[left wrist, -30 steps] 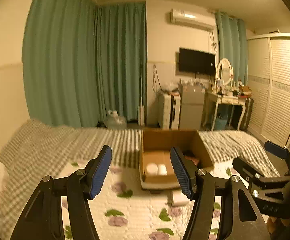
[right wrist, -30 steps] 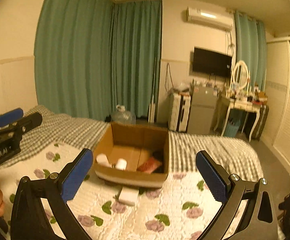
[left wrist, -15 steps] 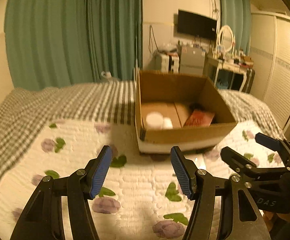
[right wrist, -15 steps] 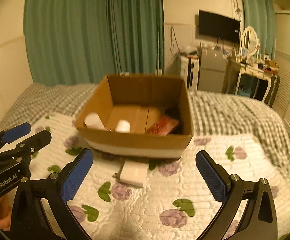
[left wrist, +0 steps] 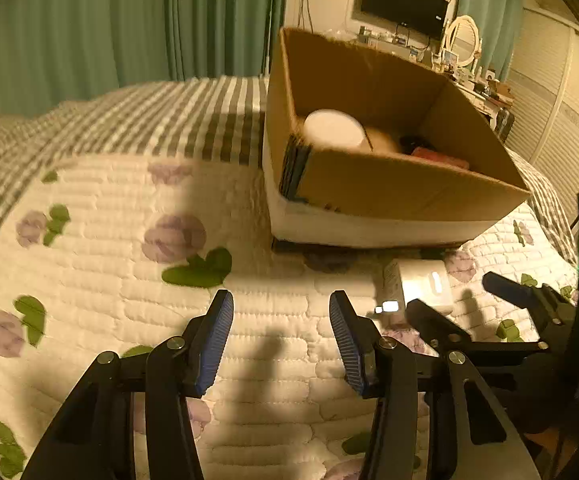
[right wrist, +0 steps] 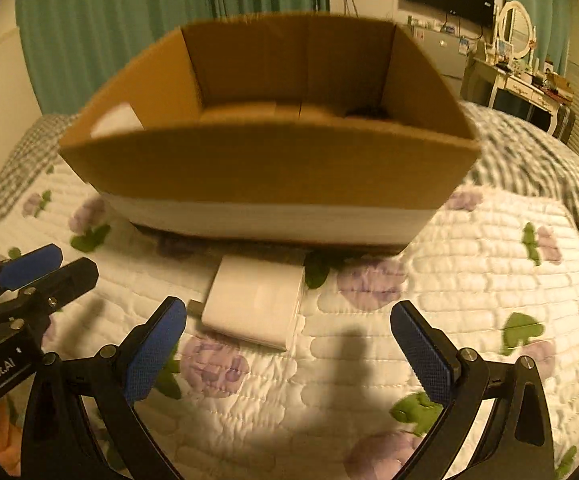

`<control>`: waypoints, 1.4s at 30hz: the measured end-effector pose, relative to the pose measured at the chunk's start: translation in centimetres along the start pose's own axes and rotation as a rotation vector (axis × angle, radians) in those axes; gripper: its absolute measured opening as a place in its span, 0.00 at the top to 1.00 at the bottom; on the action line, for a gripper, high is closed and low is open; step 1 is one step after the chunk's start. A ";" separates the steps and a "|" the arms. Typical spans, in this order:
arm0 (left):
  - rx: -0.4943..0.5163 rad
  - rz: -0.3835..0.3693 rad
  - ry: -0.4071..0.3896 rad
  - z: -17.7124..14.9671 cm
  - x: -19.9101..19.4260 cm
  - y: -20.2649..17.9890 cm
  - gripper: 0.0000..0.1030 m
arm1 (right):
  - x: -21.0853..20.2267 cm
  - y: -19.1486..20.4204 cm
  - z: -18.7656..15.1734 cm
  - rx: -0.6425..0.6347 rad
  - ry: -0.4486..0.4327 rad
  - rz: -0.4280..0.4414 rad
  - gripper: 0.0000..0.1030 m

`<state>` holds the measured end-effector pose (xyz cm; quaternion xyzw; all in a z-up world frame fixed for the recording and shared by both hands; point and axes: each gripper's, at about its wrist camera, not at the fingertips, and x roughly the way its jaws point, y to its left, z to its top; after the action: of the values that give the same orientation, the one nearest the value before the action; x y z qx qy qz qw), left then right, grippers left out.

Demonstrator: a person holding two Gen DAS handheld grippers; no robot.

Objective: Organize rigid objects
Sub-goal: 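Grasp the square white charger with the right tool, then lift the white charger with the right tool and carry it over the box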

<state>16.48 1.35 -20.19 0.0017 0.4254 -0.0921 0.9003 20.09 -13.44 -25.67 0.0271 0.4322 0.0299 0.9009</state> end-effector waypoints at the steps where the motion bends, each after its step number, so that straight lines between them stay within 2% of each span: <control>1: -0.014 -0.008 0.013 0.0 0.5 0.5 0.50 | 0.5 0.1 0.0 -0.006 0.012 -0.001 0.01; 3: -0.034 -0.013 0.030 -0.1 1.0 0.9 0.50 | 1.6 0.4 -0.2 -0.023 0.041 0.000 0.06; 6: -0.044 -0.027 0.055 -0.3 1.6 1.1 0.63 | 2.6 0.9 -0.3 -0.048 0.059 -0.003 0.09; 8: -0.034 -0.026 0.057 -0.3 1.6 0.9 0.63 | 3.0 1.2 -0.3 -0.066 0.061 -0.010 0.20; 10: -0.019 -0.023 0.050 -0.4 1.3 0.7 0.66 | 3.1 1.4 -0.5 -0.077 0.054 0.003 0.39; 11: -0.015 -0.023 0.047 -0.5 1.2 0.6 0.68 | 3.0 1.5 -0.6 -0.080 0.050 0.018 0.43; 18: 0.028 0.008 0.011 -0.6 -1.0 0.0 0.73 | 0.9 0.9 -0.9 -0.053 0.010 0.042 0.43; 28: 0.056 0.005 -0.080 -1.3 -7.6 -1.7 0.73 | -5.3 0.5 -2.3 -0.049 -0.059 0.063 0.43; 33: 0.051 -0.014 -0.112 -2.0 -11.0 -3.1 0.79 | -9.7 0.5 -2.4 -0.024 -0.120 0.069 0.43; 42: 0.065 -0.027 -0.255 -1.5 -18.8 -5.9 0.79 | -19.8 -1.0 -3.0 -0.003 -0.264 0.071 0.43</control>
<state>2.68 -1.26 -6.33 0.0135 0.3044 -0.1175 0.9452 5.40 -15.86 -12.23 0.0446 0.3085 0.0583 0.9484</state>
